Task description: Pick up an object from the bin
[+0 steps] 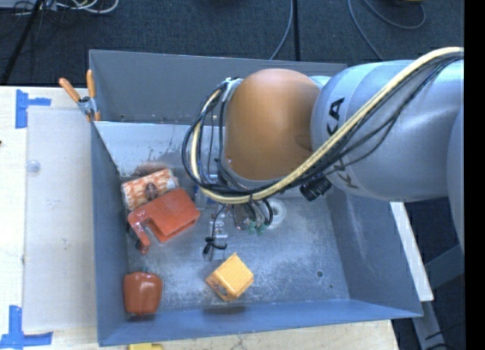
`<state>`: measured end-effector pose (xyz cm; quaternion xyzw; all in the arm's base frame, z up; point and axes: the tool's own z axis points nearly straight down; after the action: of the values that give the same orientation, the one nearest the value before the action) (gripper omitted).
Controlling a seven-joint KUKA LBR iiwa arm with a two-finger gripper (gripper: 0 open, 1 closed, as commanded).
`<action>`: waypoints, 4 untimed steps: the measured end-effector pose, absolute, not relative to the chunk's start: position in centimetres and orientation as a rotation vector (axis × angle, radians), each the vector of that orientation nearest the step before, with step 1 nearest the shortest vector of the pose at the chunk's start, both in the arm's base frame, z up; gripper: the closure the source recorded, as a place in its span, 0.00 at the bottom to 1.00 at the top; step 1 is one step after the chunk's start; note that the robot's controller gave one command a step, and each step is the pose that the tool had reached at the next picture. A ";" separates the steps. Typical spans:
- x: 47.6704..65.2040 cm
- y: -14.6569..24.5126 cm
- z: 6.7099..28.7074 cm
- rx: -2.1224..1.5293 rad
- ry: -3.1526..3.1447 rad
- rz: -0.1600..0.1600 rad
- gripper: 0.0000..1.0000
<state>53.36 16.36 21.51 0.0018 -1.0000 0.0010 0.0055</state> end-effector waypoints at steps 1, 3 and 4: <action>53.3 16.3 21.7 0.004 -3.132 0.002 0.00; 53.6 16.3 18.3 0.491 -3.099 -0.002 0.00; 51.6 12.8 16.2 0.316 -3.114 0.000 0.00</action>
Offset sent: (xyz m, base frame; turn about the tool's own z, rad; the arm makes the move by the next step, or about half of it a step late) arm 0.0376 0.0213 -0.0058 -0.3523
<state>51.64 12.83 16.24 0.1010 -0.9949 0.0000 0.0059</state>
